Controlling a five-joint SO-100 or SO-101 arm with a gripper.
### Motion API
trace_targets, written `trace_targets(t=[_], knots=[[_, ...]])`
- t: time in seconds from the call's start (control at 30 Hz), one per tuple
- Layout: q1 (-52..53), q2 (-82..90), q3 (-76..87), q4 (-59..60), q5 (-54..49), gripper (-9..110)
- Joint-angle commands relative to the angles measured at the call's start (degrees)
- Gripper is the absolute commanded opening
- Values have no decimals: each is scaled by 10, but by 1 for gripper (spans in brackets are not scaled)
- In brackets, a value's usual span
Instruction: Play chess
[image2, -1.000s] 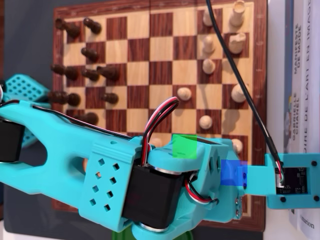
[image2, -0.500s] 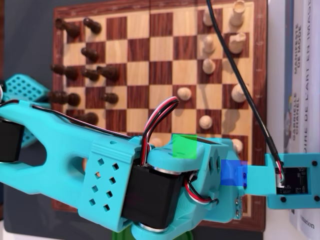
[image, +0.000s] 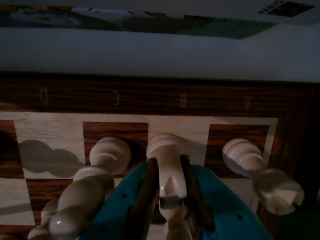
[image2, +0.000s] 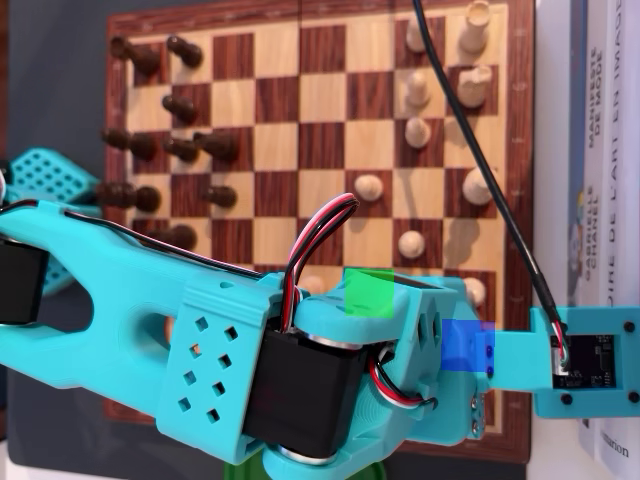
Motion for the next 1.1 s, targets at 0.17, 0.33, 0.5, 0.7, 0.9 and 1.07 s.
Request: trace_targets(t=[0.17,0.33,0.5,0.7,0.9,1.07], knots=[[11,54,-23,-3,-4,6],[10,70,-18,-2,-4,6],[15,88,-18,-1,-4,6],[16,106,-18,-1,-26,6],[16,123,-17,5,-36,6],[16,141,-17,35,-36,6]])
